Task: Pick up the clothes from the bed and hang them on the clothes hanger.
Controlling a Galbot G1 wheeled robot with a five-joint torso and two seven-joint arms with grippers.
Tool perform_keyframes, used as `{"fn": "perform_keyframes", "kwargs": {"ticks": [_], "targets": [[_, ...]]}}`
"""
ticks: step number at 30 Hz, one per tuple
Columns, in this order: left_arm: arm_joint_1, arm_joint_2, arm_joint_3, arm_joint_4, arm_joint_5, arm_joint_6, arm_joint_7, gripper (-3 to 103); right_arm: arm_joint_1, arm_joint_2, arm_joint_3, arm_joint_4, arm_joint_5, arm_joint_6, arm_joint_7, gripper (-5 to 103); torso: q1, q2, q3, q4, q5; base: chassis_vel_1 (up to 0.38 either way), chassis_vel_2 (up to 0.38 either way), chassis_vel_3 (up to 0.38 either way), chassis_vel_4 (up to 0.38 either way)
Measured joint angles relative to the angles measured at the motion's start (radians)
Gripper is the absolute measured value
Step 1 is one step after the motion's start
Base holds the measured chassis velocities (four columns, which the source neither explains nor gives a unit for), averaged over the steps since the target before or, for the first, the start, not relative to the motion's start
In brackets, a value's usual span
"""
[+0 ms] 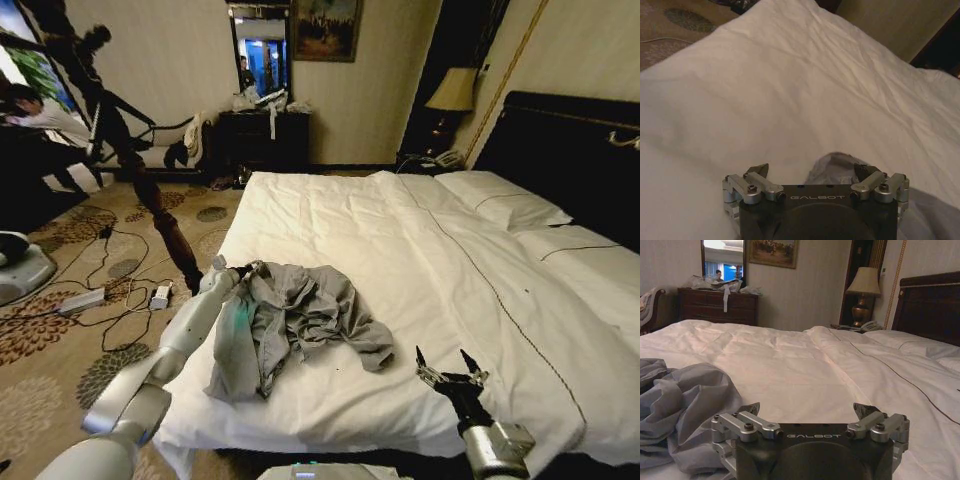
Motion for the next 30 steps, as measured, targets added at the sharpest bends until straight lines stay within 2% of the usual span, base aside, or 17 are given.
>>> {"fn": "perform_keyframes", "kwargs": {"ticks": [5, 7, 8, 10, 11, 13, 16, 18, 21, 22, 23, 26, 28, 30], "targets": [[-0.012, -0.023, 0.0, 0.029, 0.021, 0.0, -0.001, 89, 0.0, -0.001, 0.001, 0.004, 0.002, 0.0, 0.001, 100, 0.0, 0.0, 0.0, 0.0001, -0.0001, 0.0, 0.0, 0.0, 0.0], [-0.022, -0.036, 0.003, 0.047, 0.033, 0.0, -0.002, 79, 0.0, -0.001, 0.001, 0.006, 0.003, 0.0, 0.002, 100, 0.0, 0.0, 0.0, -0.0001, 0.0, 0.0, 0.0, 0.0, 0.0], [-0.025, -0.039, 0.005, 0.049, 0.035, 0.0, -0.002, 79, 0.0, 0.0, 0.001, 0.006, 0.003, 0.0, 0.002, 100, 0.0, 0.0, 0.0, -0.0001, 0.0, 0.0, 0.0, 0.0, 0.0], [-0.029, -0.044, 0.007, 0.054, 0.045, 0.0, -0.004, 67, -0.001, 0.001, -0.002, 0.006, 0.0, 0.0, 0.002, 100, 0.0, 0.0, 0.0, -0.0001, -0.0001, 0.0, 0.0, 0.0, 0.0], [-0.029, -0.044, 0.007, 0.054, 0.045, 0.0, -0.004, 67, -0.001, 0.001, -0.002, 0.006, 0.0, 0.0, 0.002, 100, 0.0, 0.0, 0.0, -0.0001, -0.0001, 0.0, 0.0, 0.0, 0.0], [-0.031, -0.045, 0.008, 0.054, 0.046, 0.0, -0.005, 56, -0.002, 0.003, -0.004, 0.005, -0.002, 0.0, 0.002, 100, 0.0, 0.0, 0.0, -0.0001, -0.0001, 0.0, 0.0, 0.0, 0.0], [-0.034, -0.045, 0.011, 0.056, 0.045, 0.0, -0.006, 51, -0.001, 0.003, -0.006, 0.003, -0.003, 0.0, 0.002, 100, 0.0, 0.0, 0.0, 0.0, -0.0001, 0.0, 0.0, 0.0, 0.0], [-0.036, -0.044, 0.014, 0.06, 0.045, 0.001, -0.008, 40, 0.0, 0.003, -0.007, 0.002, -0.003, 0.001, 0.002, 100, 0.0, 0.0, 0.0, -0.0001, 0.0, 0.0, 0.0, 0.0, 0.0], [-0.037, -0.042, 0.015, 0.063, 0.044, 0.003, -0.01, 34, 0.001, 0.002, -0.007, 0.001, -0.003, 0.001, 0.003, 100, 0.0, 0.0, 0.0, 0.0, -0.0001, 0.0, 0.0, 0.0, 0.0], [-0.035, -0.041, 0.015, 0.063, 0.043, 0.003, -0.012, 24, 0.002, 0.001, -0.007, 0.001, -0.002, 0.001, 0.004, 100, 0.0, 0.0, 0.0, -0.0001, -0.0001, 0.0, 0.0, 0.0, 0.0], [-0.032, -0.039, 0.014, 0.061, 0.042, 0.003, -0.014, 19, 0.003, -0.001, -0.007, 0.001, 0.0, 0.0, 0.006, 100, 0.0, 0.0, 0.0, -0.0001, -0.0001, 0.0, 0.0, 0.0, 0.0], [-0.027, -0.036, 0.012, 0.056, 0.042, 0.003, -0.016, 13, 0.005, -0.005, -0.006, 0.001, 0.007, -0.001, 0.01, 100, 0.0, 0.0, 0.0, 0.0, -0.0002, 0.0, 0.0, 0.0, 0.0], [-0.018, -0.029, 0.008, 0.041, 0.042, -0.002, -0.018, 3, 0.01, -0.009, -0.005, 0.001, 0.024, -0.008, 0.017, 100, 0.0, 0.0, 0.0, -0.0002, -0.0002, 0.0, 0.0, 0.0, 0.0], [-0.006, -0.019, 0.005, 0.02, 0.042, -0.003, -0.024, 1, 0.015, -0.015, -0.003, 0.003, 0.04, -0.016, 0.024, 100, 0.0, 0.0, 0.0, -0.0002, -0.0002, 0.0, 0.0, 0.0, 0.0]]}}
